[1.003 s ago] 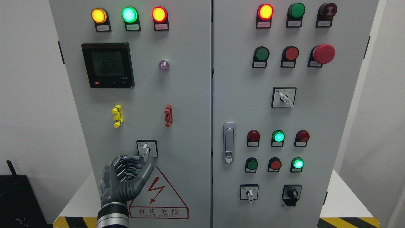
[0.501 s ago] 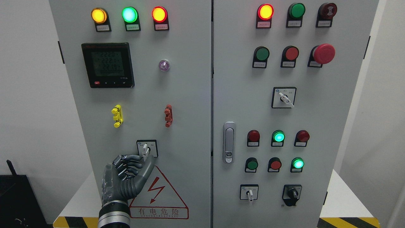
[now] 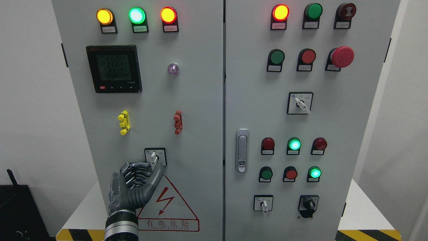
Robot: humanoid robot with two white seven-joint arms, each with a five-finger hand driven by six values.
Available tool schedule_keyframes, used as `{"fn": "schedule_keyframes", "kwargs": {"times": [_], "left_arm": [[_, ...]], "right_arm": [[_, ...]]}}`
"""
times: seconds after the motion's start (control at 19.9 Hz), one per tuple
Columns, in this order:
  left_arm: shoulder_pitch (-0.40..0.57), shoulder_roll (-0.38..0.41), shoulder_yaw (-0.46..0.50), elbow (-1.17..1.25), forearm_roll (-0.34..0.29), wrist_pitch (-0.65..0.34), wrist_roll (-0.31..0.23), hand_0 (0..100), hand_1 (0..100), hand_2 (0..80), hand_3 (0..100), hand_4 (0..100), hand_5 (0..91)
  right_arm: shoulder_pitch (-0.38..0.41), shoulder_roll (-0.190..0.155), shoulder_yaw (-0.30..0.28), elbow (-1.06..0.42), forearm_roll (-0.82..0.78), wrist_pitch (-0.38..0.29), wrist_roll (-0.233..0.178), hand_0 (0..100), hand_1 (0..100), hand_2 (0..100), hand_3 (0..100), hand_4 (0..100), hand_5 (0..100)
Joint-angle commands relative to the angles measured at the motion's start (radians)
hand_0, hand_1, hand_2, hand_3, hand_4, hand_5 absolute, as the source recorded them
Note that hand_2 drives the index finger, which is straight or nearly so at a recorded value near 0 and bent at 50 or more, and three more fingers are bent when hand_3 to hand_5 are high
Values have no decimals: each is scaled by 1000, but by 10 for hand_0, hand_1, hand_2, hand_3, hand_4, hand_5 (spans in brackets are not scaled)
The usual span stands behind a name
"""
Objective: Turn on light switch 1
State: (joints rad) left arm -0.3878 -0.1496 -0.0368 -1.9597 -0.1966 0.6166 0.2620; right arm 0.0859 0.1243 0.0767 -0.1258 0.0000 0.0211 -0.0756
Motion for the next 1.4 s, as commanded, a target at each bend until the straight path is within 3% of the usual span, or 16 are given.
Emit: {"fn": "schedule_keyframes", "kwargs": {"times": [0.0, 1.35], "left_arm": [[-6, -1, 0, 13, 2, 0, 0, 149, 755, 542, 750, 798, 697], [-31, -2, -2, 18, 6, 34, 0, 174, 734, 562, 774, 811, 710]], "right_arm": [[0, 0, 0, 0, -25, 0, 0, 0, 0, 0, 0, 0, 0], [0, 0, 0, 0, -25, 0, 0, 0, 0, 0, 0, 0, 0]]}}
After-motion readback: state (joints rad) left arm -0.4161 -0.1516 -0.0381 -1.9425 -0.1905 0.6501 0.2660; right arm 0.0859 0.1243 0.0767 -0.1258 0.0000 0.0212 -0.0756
